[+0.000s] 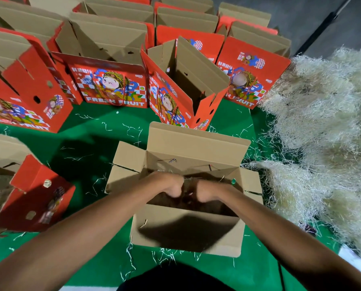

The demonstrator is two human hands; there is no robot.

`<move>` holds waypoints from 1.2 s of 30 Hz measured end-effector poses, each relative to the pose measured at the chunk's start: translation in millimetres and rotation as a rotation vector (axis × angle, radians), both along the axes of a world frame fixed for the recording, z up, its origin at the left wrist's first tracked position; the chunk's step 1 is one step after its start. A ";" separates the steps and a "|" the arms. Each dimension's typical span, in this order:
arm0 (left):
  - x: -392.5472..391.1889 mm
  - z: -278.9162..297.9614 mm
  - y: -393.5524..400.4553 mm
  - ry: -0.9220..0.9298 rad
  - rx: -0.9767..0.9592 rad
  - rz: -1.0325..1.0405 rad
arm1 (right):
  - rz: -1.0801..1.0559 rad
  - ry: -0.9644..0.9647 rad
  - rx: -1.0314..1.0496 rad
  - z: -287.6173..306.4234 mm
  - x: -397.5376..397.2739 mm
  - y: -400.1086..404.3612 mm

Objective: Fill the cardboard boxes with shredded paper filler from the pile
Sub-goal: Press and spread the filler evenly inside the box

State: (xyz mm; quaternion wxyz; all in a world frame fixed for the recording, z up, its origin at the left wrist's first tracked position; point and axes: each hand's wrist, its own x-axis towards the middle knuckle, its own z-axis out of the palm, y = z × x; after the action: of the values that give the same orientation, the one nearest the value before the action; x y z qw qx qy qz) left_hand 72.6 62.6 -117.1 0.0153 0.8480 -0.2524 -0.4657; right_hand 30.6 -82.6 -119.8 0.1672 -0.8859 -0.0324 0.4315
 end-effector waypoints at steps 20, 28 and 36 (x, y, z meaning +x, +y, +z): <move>-7.4 3.4 -1.3 -0.308 0.253 0.016 | -0.004 -0.002 -0.417 -16.9 4.9 13.9; -7.9 4.1 -5.0 -0.350 0.330 -0.061 | 0.040 -0.008 -0.396 8.0 3.8 6.4; -24.8 5.2 -5.5 -0.041 0.484 -0.210 | 0.092 0.134 -0.501 5.3 -24.0 -3.1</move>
State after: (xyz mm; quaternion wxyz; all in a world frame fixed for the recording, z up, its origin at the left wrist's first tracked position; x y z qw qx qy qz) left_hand 47.8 57.1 -111.8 -0.2414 0.8054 -0.2207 -0.4944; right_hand 6.6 -85.7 -114.5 -0.0754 -0.8667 0.0463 0.4909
